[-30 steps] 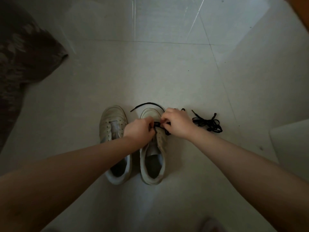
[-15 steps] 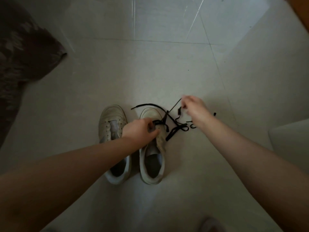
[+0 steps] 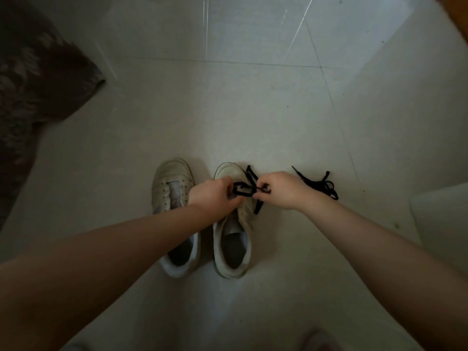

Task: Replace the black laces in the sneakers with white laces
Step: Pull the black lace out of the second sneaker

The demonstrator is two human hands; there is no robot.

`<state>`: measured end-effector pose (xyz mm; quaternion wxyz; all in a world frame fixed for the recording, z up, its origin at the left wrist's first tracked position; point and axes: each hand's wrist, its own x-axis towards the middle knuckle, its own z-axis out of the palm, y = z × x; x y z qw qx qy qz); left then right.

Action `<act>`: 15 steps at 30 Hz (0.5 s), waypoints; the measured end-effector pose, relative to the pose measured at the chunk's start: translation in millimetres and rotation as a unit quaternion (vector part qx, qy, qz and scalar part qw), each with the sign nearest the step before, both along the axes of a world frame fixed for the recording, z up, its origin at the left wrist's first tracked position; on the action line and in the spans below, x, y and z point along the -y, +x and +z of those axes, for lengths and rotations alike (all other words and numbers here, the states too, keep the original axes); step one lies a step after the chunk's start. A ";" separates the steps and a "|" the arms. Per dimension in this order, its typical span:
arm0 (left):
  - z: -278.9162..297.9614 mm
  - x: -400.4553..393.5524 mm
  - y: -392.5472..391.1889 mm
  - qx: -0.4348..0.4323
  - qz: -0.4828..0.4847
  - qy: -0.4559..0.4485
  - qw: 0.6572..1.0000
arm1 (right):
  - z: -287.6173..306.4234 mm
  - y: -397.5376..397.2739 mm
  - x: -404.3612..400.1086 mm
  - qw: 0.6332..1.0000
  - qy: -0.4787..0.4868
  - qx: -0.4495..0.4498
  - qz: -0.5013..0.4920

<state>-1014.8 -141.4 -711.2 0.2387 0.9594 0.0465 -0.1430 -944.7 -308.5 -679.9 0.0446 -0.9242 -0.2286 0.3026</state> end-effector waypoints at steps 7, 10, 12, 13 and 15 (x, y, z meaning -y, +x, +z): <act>-0.3 -1.0 -0.4 -0.010 -0.001 -0.011 1.000 | 9.6 11.6 6.1 0.866 0.372 -0.058 -0.330; -0.3 -0.4 -0.8 -0.007 0.003 -0.013 1.000 | 8.3 15.9 8.4 0.693 0.500 -0.204 -0.478; -0.2 -0.1 -0.1 -0.006 0.004 -0.012 1.000 | 6.4 11.9 2.8 0.554 0.565 -0.297 -0.534; -0.2 -0.1 0.1 -0.007 0.004 -0.012 1.000 | 7.4 9.8 -1.1 0.512 0.580 -0.314 -0.551; -0.5 0.1 0.4 -0.008 0.006 -0.011 1.000 | 15.3 12.9 -5.1 0.489 0.593 -0.300 -0.565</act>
